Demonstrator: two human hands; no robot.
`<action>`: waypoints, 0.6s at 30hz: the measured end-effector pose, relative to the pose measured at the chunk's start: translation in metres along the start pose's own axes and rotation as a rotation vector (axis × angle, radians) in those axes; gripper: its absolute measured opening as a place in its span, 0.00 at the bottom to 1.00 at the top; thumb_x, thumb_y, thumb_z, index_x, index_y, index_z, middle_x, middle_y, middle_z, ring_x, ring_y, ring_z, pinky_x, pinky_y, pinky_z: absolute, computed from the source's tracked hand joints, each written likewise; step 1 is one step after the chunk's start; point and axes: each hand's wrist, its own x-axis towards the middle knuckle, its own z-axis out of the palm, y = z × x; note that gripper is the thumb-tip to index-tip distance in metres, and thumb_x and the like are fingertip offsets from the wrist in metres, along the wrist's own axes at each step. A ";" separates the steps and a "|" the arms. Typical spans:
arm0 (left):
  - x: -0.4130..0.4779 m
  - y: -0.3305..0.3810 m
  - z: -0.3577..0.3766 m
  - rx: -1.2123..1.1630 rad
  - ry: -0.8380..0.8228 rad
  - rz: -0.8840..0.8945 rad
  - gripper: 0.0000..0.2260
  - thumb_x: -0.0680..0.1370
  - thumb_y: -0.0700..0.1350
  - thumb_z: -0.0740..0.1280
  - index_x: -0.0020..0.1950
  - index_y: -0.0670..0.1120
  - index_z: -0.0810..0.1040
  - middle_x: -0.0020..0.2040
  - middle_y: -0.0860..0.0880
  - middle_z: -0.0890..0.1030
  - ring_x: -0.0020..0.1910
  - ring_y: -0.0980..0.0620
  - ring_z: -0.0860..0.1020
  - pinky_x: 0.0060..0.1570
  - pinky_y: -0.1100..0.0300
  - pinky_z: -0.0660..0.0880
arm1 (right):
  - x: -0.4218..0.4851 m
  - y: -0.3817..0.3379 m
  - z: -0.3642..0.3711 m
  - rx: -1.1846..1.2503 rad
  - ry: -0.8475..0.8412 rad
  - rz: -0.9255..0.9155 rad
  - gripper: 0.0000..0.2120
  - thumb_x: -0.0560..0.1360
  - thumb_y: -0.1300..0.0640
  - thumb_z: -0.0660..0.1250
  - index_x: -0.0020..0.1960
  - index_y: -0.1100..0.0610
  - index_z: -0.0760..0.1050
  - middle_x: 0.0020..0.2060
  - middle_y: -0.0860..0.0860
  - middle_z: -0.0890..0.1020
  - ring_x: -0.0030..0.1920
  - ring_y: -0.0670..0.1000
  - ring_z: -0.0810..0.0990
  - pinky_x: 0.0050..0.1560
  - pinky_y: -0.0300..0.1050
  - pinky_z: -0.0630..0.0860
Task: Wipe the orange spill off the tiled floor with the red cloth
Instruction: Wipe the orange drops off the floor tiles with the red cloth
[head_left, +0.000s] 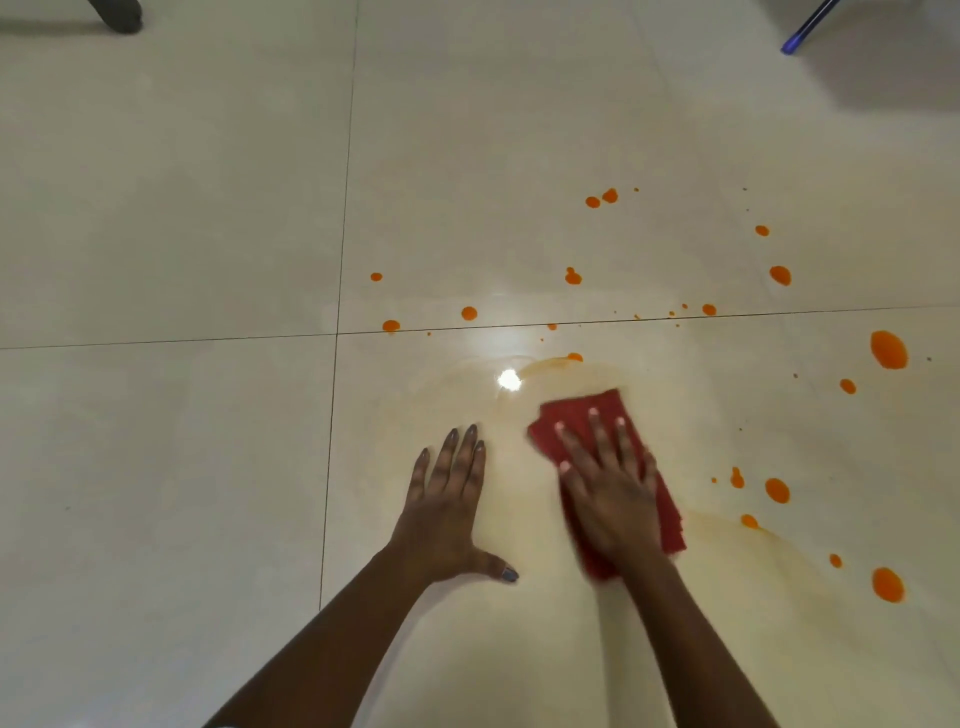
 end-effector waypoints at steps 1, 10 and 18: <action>0.000 0.000 0.000 0.004 -0.016 -0.013 0.61 0.56 0.84 0.45 0.76 0.43 0.43 0.78 0.46 0.40 0.75 0.49 0.35 0.69 0.49 0.32 | 0.021 0.004 -0.004 0.006 0.016 0.094 0.25 0.76 0.39 0.38 0.73 0.36 0.42 0.76 0.46 0.43 0.75 0.53 0.39 0.72 0.58 0.41; 0.001 -0.002 0.002 -0.002 -0.023 -0.005 0.61 0.56 0.84 0.47 0.76 0.41 0.51 0.78 0.46 0.44 0.76 0.49 0.40 0.70 0.49 0.36 | 0.018 -0.037 0.004 0.049 -0.025 -0.170 0.23 0.78 0.41 0.41 0.73 0.34 0.42 0.75 0.43 0.39 0.75 0.51 0.36 0.71 0.56 0.39; 0.003 -0.001 0.001 0.035 0.028 0.012 0.65 0.49 0.83 0.44 0.69 0.42 0.24 0.68 0.49 0.20 0.64 0.53 0.17 0.64 0.51 0.23 | 0.068 -0.019 -0.014 0.074 0.003 0.174 0.24 0.80 0.45 0.48 0.74 0.38 0.45 0.77 0.49 0.44 0.75 0.56 0.39 0.71 0.61 0.40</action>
